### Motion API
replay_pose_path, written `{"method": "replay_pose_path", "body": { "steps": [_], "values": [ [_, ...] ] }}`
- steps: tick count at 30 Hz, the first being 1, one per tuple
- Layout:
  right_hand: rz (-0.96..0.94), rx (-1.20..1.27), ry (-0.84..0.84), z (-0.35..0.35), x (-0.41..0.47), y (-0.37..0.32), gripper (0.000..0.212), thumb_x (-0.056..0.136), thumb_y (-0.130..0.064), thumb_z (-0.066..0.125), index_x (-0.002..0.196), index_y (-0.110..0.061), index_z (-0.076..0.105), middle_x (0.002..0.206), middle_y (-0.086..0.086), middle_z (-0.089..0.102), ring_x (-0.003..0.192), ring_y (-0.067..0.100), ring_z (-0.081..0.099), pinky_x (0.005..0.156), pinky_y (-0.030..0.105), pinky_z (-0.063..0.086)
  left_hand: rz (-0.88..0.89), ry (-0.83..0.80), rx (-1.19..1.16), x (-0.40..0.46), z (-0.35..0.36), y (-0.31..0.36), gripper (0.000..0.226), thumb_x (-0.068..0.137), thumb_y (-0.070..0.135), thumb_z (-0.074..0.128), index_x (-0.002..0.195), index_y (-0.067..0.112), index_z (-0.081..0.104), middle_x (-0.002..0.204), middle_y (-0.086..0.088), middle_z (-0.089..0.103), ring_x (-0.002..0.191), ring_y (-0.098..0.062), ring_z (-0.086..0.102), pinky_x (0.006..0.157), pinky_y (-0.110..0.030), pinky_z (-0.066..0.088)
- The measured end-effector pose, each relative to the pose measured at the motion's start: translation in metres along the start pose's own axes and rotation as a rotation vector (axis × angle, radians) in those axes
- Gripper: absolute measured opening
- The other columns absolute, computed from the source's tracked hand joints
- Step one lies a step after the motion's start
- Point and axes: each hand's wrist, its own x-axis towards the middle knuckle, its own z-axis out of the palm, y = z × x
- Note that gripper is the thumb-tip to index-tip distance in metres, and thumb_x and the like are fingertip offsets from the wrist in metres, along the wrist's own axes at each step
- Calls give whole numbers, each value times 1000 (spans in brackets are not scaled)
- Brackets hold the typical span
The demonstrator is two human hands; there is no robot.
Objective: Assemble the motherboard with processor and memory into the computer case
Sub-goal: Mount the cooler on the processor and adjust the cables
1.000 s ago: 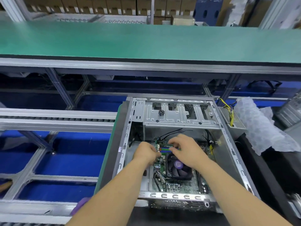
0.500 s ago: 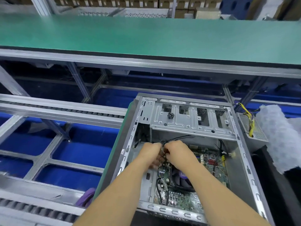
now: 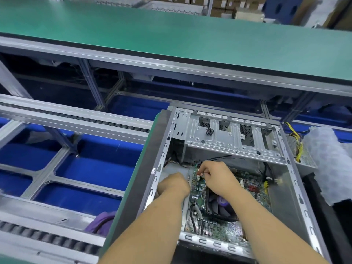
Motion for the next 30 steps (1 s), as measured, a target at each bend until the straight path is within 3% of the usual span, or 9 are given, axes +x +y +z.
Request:
{"method": "replay_pose_path", "body": {
  "steps": [3,6,8,15,21,28,30],
  "values": [
    [16,14,0,2,-1,-3,26,95,-2,49,98,-21,67,79,0,69,71,22,63,66,38,54,25,-11,85,-1,3,1,34,93,21,52,127,17,58,127,-4,61,114,-24,60,77,-32,43],
    [30,29,-16,6,-1,-4,24,96,-4,55,94,-20,73,89,-1,71,72,8,56,66,21,46,53,-13,170,-2,3,1,36,95,21,53,131,16,56,132,-4,59,120,-24,58,84,-33,45],
    [48,44,-7,6,0,-5,21,95,-6,61,93,-19,77,90,-6,68,80,7,57,71,16,44,69,-8,192,-2,4,0,37,96,21,53,132,16,56,133,-5,59,122,-24,57,88,-33,45],
    [38,-87,-127,2,-1,-13,22,93,-4,61,99,-16,79,100,-1,75,83,11,62,77,17,46,101,-54,220,-6,2,0,37,93,17,54,130,17,57,131,-3,61,118,-24,60,88,-34,48],
    [33,-127,-161,1,0,-20,28,90,2,57,101,-11,80,103,3,76,95,19,68,83,24,53,107,-117,278,-7,1,0,37,94,17,55,131,19,58,131,-3,59,118,-24,58,91,-34,48],
    [30,-194,-205,9,3,-29,23,81,9,56,94,3,75,101,23,72,95,35,68,82,44,59,113,-130,304,-11,-1,1,38,93,19,55,131,19,58,131,-3,60,118,-24,58,98,-37,48],
    [29,-212,-208,10,4,-29,27,81,10,55,97,2,75,104,23,72,97,34,68,84,43,59,116,-136,309,-12,-1,1,36,94,19,55,130,20,59,130,-2,60,117,-24,58,97,-36,48]
  ]
}}
